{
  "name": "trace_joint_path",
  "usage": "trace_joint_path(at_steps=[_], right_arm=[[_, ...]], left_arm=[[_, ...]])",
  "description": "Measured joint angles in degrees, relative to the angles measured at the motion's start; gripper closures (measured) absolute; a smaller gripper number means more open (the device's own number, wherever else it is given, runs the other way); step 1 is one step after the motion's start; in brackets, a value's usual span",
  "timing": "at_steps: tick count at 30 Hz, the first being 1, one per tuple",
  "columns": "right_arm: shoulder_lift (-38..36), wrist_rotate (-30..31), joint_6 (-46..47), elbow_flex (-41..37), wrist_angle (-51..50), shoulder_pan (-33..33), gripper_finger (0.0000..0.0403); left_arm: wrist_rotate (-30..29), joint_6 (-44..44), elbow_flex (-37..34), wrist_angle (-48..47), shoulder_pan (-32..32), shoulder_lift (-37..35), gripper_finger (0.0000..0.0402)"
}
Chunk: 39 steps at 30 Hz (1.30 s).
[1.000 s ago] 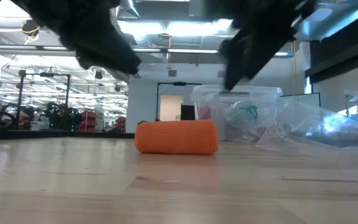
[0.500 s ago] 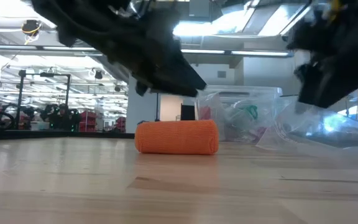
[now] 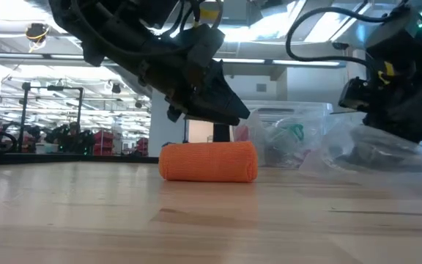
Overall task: Roll bandage
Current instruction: Open the zip bag
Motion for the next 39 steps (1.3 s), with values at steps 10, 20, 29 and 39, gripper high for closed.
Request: trace_joint_path(at_steps=[10,20,29,39], right_arm=[[4.4,3.6,-3.2,-0.3,5.4,0.4,0.0391],[4.0,21.4,-23.2,12.8,-4.0,9.5,0.0399],[4.0,36.9,-36.6,23.1,-7.8,16.4,0.0401],[4.0,38.0,-34.4,23.2,-12.2,17.0,0.0401]], left_arm=[[0.0,0.1,0.0,0.2,0.2,0.0,0.0256],[1.2,-6.9,1.9,0.4,0.8,-0.2,0.0256],[2.8,-11.5,1.9,1.8,1.2,-0.2,0.0256],[12.2,-7.7,1.9,2.4,0.6,-0.7,0.0256]])
